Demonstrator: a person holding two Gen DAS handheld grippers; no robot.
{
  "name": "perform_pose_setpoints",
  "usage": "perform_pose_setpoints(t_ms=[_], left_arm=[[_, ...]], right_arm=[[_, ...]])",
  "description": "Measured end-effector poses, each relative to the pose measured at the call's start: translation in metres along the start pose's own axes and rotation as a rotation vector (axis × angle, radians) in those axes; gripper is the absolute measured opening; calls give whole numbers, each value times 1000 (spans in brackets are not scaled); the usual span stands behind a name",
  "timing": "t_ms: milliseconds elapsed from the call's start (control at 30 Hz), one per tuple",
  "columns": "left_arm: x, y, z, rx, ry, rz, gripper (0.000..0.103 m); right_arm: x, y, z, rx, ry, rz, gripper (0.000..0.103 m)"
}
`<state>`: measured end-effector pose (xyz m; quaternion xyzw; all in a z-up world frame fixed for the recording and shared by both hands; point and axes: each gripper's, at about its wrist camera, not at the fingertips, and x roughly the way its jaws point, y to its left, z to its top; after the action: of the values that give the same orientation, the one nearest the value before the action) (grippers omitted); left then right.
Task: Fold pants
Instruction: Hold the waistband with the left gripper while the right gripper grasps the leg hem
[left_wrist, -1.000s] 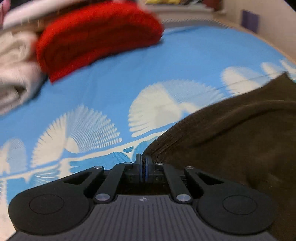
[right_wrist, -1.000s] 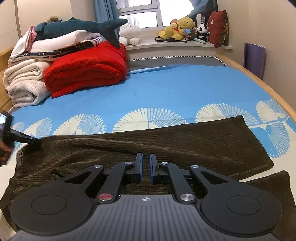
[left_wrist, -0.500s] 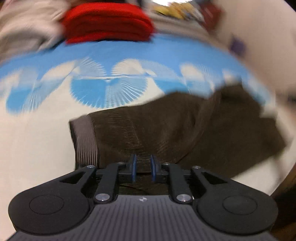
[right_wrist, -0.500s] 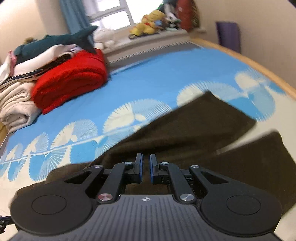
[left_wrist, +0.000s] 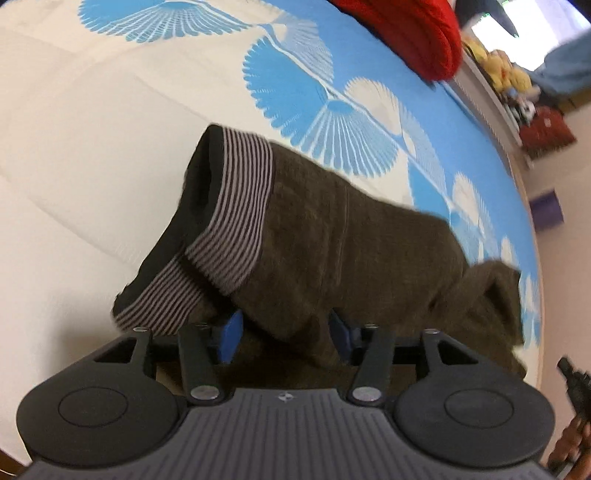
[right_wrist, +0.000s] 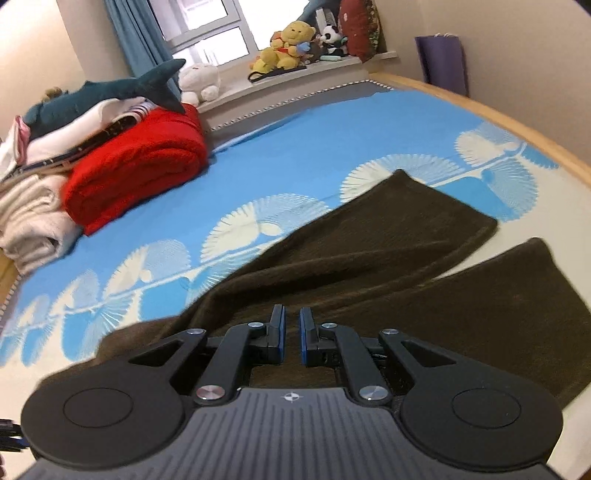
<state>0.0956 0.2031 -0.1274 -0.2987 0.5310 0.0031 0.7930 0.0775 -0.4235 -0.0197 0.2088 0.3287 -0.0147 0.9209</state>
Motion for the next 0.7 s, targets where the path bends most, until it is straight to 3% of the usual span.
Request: perform_pose_setpoints(t_ms=[100, 133, 167, 200, 233, 300, 367, 467, 567, 700], left_arm=[[9, 2, 11, -49, 7, 7, 62], [10, 2, 13, -63, 0, 32, 61], [7, 3, 13, -67, -10, 55, 55], [5, 3, 16, -68, -23, 78, 35], [0, 4, 16, -71, -48, 111, 25], [-11, 6, 18, -89, -110, 140, 17], [-17, 0, 21, -87, -143, 137, 16], [-17, -19, 21, 10, -166, 198, 16], [-10, -25, 20, 57, -128, 239, 16], [0, -16, 24, 4, -72, 237, 16]], right_arm=[[17, 3, 10, 28, 3, 24, 12], [25, 4, 13, 36, 7, 24, 18], [33, 4, 18, 47, 10, 21, 24], [41, 4, 21, 63, 10, 20, 26], [49, 3, 24, 80, 12, 23, 28], [71, 1, 31, 112, 19, 26, 28], [95, -3, 39, 145, 20, 17, 28], [132, -12, 51, 204, 14, 14, 29], [174, -24, 61, 276, 28, 9, 34], [228, -29, 73, 344, 70, 27, 43]])
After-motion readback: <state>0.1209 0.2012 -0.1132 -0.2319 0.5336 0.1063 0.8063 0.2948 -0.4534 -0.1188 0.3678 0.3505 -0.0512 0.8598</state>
